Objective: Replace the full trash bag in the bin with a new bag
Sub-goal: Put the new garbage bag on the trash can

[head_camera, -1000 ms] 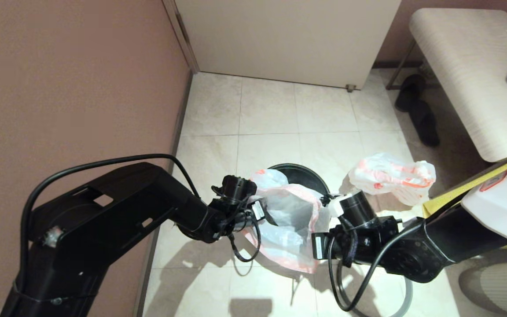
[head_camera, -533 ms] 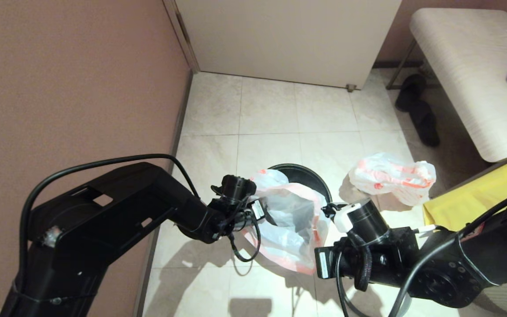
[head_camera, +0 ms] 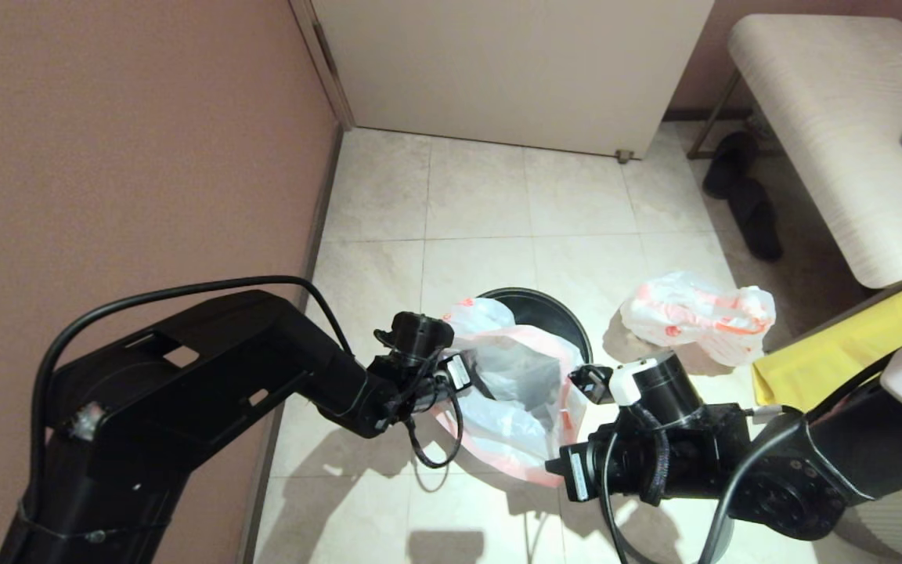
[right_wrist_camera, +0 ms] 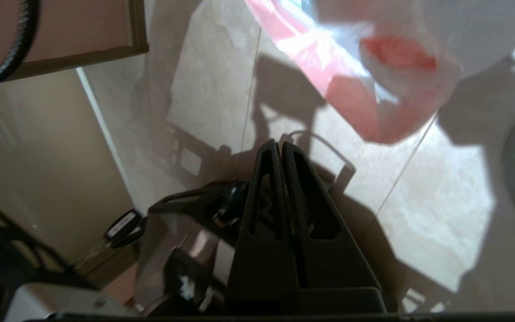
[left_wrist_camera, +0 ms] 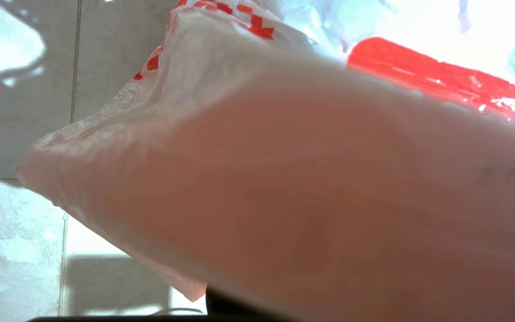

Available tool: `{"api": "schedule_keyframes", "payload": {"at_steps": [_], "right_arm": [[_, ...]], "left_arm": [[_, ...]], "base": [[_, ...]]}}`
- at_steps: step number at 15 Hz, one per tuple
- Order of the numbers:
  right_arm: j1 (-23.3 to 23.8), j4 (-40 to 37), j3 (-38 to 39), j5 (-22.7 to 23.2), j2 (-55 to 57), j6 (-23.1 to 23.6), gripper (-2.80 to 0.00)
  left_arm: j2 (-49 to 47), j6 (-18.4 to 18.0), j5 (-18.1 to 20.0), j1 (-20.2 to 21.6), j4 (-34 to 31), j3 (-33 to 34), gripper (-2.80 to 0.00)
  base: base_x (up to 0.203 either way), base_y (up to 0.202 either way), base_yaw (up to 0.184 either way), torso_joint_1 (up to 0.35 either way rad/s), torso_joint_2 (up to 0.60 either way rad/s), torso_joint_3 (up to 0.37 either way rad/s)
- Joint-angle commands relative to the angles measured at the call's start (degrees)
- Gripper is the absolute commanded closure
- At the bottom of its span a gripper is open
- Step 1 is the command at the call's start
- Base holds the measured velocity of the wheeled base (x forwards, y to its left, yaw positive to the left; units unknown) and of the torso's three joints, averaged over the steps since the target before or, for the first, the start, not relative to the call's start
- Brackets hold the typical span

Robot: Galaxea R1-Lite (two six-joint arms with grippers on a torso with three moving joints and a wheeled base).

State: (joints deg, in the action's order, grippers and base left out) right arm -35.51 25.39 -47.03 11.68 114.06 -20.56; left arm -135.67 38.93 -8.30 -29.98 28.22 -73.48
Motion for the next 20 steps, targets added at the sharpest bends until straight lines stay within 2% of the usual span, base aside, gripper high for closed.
{"api": "schedule_keyframes", "payload": {"at_steps": [1,3,5,10,16,19,20], "right_arm": [[0.4,3.2,-1.1,0.2,6.6,1.8,0.00],[0.3,4.4,-3.4,-1.6,9.7,2.9,0.00],[-0.1,4.5,-5.2,-8.8,11.7,3.1,0.00],[0.6,4.3,-6.0,-19.6,12.2,3.9,0.00],[2.8,5.5,-10.8,-22.8,15.4,4.6,0.00],[2.9,9.8,-11.4,-24.0,15.1,4.6,0.00],[3.0,10.8,-11.4,-26.6,15.2,4.6,0.00]], "left_arm": [[0.1,0.2,0.3,0.0,0.3,0.3,0.00],[0.2,0.2,0.6,0.1,0.3,0.3,0.00],[0.2,0.2,0.7,0.0,0.3,0.4,0.00],[0.2,0.2,0.6,0.0,0.3,0.4,0.00],[0.4,0.2,0.7,-0.1,0.3,0.6,0.00],[0.2,0.1,0.7,-0.1,0.4,0.7,0.00],[0.2,0.1,0.7,-0.1,0.4,0.8,0.00]], "base": [[0.000,0.000,0.000,0.000,0.00,0.000],[0.000,0.000,0.000,0.000,0.00,0.000],[0.000,0.000,0.000,0.000,0.00,0.000],[0.000,0.000,0.000,0.000,0.00,0.000],[0.000,0.000,0.000,0.000,0.00,0.000],[0.000,0.000,0.000,0.000,0.00,0.000],[0.000,0.000,0.000,0.000,0.00,0.000]]}}
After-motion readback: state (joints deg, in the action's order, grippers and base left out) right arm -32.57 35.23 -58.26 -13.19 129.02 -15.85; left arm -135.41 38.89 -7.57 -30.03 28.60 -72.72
